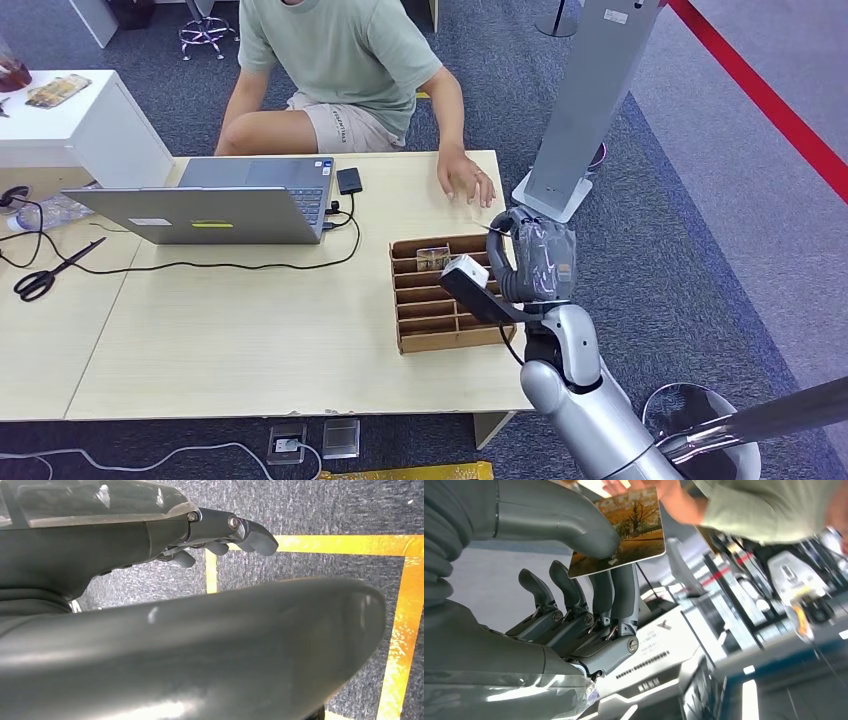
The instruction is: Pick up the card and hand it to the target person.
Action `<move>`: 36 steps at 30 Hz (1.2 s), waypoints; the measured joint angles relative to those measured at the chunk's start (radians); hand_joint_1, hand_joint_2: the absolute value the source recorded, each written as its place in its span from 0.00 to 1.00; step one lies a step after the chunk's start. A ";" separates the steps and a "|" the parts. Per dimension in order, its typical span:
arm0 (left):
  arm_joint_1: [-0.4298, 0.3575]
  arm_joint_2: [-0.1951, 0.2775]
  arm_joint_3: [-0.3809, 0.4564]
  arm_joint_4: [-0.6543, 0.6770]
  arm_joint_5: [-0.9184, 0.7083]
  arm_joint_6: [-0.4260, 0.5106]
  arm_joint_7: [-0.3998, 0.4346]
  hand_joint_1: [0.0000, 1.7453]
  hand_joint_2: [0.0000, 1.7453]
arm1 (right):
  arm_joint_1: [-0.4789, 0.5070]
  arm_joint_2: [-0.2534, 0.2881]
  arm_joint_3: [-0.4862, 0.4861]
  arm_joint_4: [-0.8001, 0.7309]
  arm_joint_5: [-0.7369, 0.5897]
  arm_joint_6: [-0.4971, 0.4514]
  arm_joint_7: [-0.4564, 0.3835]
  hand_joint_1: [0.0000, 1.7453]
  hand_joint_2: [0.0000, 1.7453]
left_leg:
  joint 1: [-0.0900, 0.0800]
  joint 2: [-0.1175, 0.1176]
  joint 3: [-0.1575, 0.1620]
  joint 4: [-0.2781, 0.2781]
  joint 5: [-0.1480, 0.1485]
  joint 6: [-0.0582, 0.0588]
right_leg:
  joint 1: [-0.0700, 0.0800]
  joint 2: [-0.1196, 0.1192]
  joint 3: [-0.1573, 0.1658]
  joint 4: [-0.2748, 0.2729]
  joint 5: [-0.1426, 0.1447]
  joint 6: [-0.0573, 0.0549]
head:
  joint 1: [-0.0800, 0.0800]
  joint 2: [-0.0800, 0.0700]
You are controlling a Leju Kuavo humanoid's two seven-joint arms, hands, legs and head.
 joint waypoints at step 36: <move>-0.006 0.002 -0.015 0.000 -0.006 -0.010 0.025 0.00 0.00 | -0.436 0.177 0.064 0.595 -0.367 0.261 0.058 0.00 1.00 | 0.000 -0.001 -0.001 0.000 0.001 0.000 | 0.000 -0.001 0.000 0.001 0.000 0.000 | 0.000 0.000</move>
